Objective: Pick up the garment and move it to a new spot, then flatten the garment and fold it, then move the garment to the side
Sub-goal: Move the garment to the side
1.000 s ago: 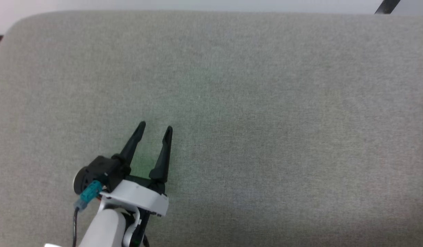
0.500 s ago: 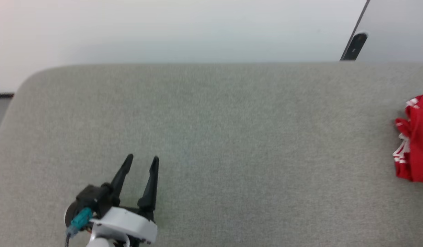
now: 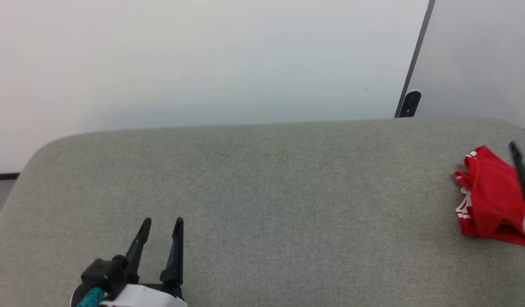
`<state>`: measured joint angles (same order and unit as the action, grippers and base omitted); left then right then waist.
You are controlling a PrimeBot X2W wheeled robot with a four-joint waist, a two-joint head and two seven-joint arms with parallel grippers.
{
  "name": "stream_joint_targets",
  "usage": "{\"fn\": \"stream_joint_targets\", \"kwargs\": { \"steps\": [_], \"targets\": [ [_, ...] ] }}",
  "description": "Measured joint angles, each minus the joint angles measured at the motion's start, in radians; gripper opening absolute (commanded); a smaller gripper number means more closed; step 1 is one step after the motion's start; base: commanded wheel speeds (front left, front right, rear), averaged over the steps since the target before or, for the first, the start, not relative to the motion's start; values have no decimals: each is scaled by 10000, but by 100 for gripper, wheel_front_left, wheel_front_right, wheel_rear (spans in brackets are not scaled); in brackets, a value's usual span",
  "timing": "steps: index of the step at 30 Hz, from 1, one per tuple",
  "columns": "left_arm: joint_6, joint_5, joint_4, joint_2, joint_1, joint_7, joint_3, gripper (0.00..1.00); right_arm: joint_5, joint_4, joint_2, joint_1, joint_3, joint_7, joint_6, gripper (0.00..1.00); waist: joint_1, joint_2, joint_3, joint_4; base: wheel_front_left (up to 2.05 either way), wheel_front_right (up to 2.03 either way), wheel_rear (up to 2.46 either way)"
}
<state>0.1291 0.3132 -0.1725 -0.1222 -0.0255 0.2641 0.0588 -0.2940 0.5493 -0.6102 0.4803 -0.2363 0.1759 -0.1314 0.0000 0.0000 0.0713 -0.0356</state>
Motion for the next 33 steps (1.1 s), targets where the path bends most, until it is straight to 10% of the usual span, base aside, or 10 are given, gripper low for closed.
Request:
{"fn": "stream_joint_targets", "kwargs": {
  "steps": [18,33],
  "targets": [
    [0,-422,240,502,938,0,12,100,1908,-2964,2949,-4085,2581,855,0,100,0,0,382,3,0,0,0],
    [0,-811,351,376,1077,0,-163,100,2063,-3998,4015,-5487,2688,855,0,100,0,0,639,102,0,0,0]
  ]
}}
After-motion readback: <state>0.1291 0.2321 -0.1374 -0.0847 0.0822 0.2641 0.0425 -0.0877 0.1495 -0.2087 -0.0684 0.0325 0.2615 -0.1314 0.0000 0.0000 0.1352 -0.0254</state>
